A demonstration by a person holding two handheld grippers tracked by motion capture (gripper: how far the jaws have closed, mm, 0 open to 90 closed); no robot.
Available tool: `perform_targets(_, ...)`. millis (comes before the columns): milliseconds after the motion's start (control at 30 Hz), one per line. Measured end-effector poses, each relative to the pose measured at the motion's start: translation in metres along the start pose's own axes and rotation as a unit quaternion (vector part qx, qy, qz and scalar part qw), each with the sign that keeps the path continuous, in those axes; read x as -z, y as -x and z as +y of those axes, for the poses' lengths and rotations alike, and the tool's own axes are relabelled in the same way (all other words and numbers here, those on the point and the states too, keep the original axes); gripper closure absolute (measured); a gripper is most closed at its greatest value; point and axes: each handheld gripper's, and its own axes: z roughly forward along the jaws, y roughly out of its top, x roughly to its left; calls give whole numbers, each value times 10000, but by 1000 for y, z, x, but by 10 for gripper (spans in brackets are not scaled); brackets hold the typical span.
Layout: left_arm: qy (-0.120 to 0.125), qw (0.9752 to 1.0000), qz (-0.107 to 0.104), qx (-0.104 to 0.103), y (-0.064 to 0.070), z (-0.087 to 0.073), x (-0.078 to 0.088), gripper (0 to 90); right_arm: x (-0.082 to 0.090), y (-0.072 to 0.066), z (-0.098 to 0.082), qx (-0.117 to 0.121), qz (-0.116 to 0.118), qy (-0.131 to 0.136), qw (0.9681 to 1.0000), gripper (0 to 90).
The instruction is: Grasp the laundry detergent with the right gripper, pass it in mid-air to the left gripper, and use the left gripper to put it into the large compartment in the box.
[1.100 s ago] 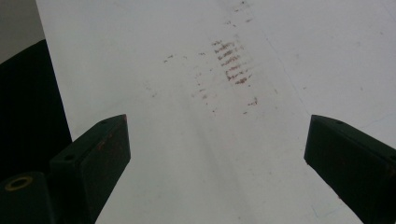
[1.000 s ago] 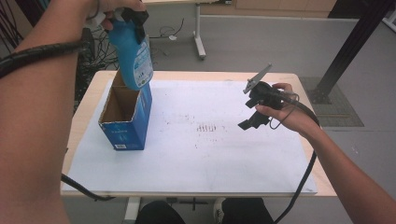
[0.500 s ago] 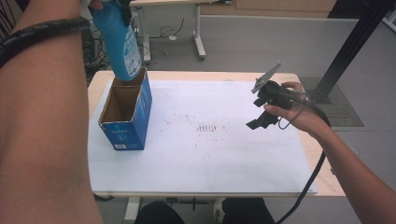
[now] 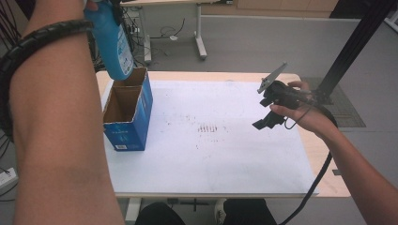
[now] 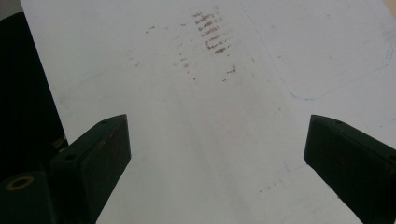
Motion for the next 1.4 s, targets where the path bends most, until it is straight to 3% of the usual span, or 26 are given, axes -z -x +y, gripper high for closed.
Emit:
perform_targets(367, 40, 9999, 46, 136, -13, -2, -15, 359, -4, -1, 1, 51, -2, -24, 10000, 79)
perform_targets(767, 42, 9998, 36, 199, -18, -5, -31, 359, -5, -4, 3, 100, -20, -25, 9999, 79)
perform_targets(1400, -174, 9996, 57, 200, -27, -10, -89, 360, -4, -5, 0, 107, -10, -64, 9999, 79)
